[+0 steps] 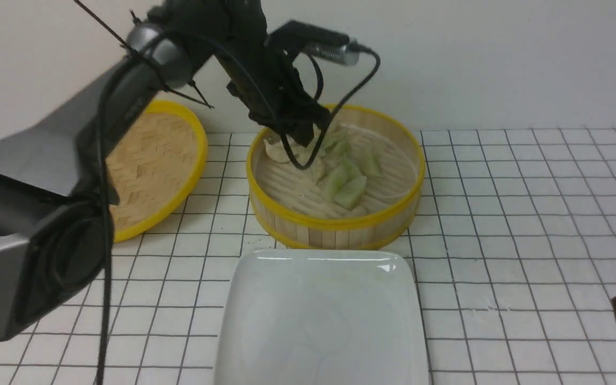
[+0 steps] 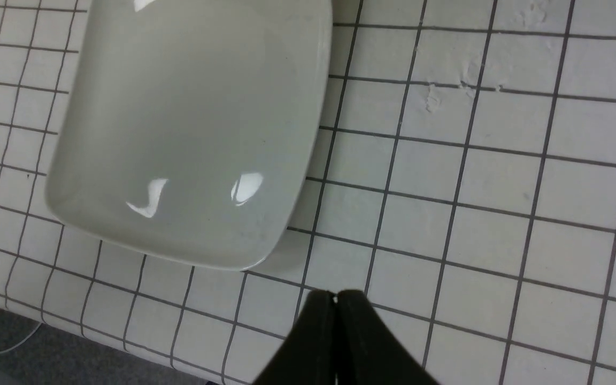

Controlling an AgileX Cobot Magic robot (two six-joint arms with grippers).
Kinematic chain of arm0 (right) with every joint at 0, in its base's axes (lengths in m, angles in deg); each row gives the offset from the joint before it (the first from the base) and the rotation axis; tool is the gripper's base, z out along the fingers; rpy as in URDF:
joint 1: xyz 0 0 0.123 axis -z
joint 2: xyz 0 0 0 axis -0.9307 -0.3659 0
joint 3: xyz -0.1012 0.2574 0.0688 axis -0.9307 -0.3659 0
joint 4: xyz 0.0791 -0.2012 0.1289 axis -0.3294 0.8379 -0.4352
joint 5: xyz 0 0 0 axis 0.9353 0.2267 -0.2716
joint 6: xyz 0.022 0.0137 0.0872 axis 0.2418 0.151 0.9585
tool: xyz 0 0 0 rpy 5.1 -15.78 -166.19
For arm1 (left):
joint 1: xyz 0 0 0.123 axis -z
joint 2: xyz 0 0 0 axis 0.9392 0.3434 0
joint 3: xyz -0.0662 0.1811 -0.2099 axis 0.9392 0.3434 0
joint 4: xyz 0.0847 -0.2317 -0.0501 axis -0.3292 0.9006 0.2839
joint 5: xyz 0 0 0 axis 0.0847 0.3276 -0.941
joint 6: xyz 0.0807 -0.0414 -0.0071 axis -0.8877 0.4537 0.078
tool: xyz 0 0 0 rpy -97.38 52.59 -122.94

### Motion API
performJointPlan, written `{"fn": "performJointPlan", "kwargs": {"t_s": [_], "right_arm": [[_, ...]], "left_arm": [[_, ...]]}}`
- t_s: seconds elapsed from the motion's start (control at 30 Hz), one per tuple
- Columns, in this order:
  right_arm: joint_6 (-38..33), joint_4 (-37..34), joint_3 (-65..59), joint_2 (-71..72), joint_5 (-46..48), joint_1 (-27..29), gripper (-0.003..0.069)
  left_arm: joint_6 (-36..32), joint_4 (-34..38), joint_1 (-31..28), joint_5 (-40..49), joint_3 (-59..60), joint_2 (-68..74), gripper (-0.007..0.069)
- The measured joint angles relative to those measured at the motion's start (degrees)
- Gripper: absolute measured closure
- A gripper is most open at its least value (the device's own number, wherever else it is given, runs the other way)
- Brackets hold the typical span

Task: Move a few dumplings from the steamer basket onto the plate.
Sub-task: Use the left arm to grab a dumpling from the steamer, then use the left arm to put the dumpling into the plate, then use the right arm to grab a dumpling from inside the steamer

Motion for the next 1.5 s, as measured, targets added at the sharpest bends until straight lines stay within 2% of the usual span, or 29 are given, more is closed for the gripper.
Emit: {"fn": "performJointPlan", "kwargs": {"t_s": [0.2,0.23,0.3,0.4,0.6,0.73,0.8,0.87,0.97,1.07,1.1,1.13,1.17,1.2,1.27,1.3,1.5], "right_arm": [[0.1,0.0,0.0,0.0,0.0,0.0,0.0669],[-0.1,0.0,0.0,0.0,0.0,0.0,0.0669],[-0.6,0.0,0.0,0.0,0.0,0.0,0.0669],[-2.6,0.0,0.0,0.0,0.1,0.0,0.0669],[-5.4,-0.1,0.0,0.0,0.1,0.0,0.0669],[-6.2,-0.5,0.0,0.0,-0.8,0.0,0.0669],[-6.2,-0.6,0.0,0.0,-2.4,0.0,0.0669],[-6.2,-0.9,0.0,-0.2,-3.4,0.0,0.0669],[-6.2,-1.2,1.3,-1.9,-4.7,0.0,0.0669],[-6.2,-1.4,5.5,-6.5,-4.9,0.0,0.0669],[-6.2,-1.5,6.3,-6.9,-5.0,0.0,0.0669],[-6.2,-1.7,9.5,-10.4,-5.1,0.0,0.0669],[-6.2,-2.0,11.5,-12.8,-5.2,0.0,0.0669],[-6.2,-2.1,13.6,-15.3,-5.4,0.0,0.0669],[-6.1,-2.0,16.9,-19.4,-5.5,-0.7,0.0669],[-5.7,-1.4,19.8,-23.1,-5.6,-1.8,0.0669],[-1.3,2.6,32.1,-38.5,-6.7,-8.4,0.0666]], "left_arm": [[3.2,2.1,1.7,0.0,20.3,-18.5,0.0420],[3.2,2.3,2.9,0.1,27.7,-22.3,0.0420],[3.1,2.6,4.7,0.1,34.3,-25.9,0.0420],[2.2,3.0,7.9,0.3,43.9,-27.5,0.0420],[0.9,2.8,10.9,-0.1,50.3,-23.7,0.0419],[0.9,2.8,11.4,-1.7,50.5,-19.9,0.0337],[0.9,2.6,11.4,-3.7,50.5,-17.8,0.0228],[1.1,2.6,11.4,-4.3,50.3,-17.1,0.0181],[2.0,1.6,11.4,-4.5,48.5,-17.0,0.0162],[3.6,-1.7,11.2,-2.2,45.1,-17.9,0.0256],[3.6,-2.0,11.2,-2.1,44.9,-18.1,0.0267],[4.8,-4.2,10.9,-1.8,43.7,-19.9,0.0384],[5.3,-4.9,10.5,-1.8,43.5,-21.4,0.0428],[5.8,-5.6,10.1,-1.7,43.3,-23.3,0.0514],[6.6,-6.0,9.2,-1.3,43.3,-26.7,0.0587],[6.9,-6.1,8.4,-1.0,43.3,-30.1,0.0610],[7.5,-6.1,7.5,-0.1,48.5,-45.8,0.0631]]}}
